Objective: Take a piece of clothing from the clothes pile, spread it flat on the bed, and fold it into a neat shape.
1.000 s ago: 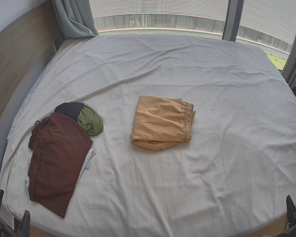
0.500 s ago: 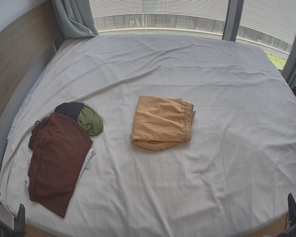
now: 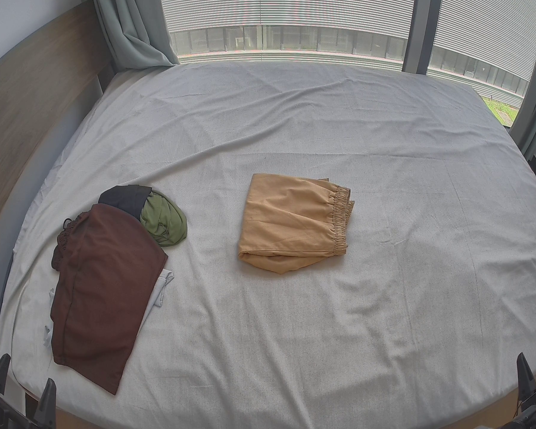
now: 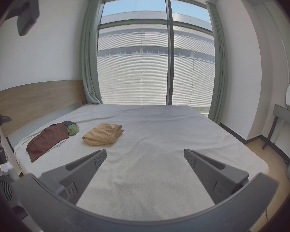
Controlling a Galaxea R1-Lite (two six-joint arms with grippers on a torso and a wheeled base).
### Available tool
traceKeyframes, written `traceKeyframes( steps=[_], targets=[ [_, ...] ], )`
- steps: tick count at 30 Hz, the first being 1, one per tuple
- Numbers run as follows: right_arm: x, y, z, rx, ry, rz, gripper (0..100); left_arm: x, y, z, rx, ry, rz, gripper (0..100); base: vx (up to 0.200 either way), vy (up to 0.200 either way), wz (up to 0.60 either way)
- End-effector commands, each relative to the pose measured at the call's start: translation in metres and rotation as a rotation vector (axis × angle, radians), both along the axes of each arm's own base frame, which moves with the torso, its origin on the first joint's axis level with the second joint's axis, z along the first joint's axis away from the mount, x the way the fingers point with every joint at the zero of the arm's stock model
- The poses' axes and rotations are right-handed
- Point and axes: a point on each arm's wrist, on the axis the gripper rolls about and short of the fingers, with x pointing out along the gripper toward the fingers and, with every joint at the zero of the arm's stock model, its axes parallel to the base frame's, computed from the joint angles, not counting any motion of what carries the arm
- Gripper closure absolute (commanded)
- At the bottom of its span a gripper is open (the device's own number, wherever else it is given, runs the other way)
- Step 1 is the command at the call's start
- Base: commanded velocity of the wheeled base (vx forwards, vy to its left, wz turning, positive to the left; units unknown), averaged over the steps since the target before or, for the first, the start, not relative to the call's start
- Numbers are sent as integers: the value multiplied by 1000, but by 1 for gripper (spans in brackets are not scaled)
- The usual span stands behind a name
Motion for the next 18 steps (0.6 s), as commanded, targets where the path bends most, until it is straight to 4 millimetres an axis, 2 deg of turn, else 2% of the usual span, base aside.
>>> traceKeyframes(
  steps=[1, 18],
  targets=[
    [1, 0, -6, 3, 22, 12, 0, 0, 0, -4, -11, -1, 3, 0, 0, 0, 0],
    [1, 0, -6, 11, 21, 16, 0, 0, 0, -4, -6, -3, 2, 0, 0, 0, 0]
  ],
)
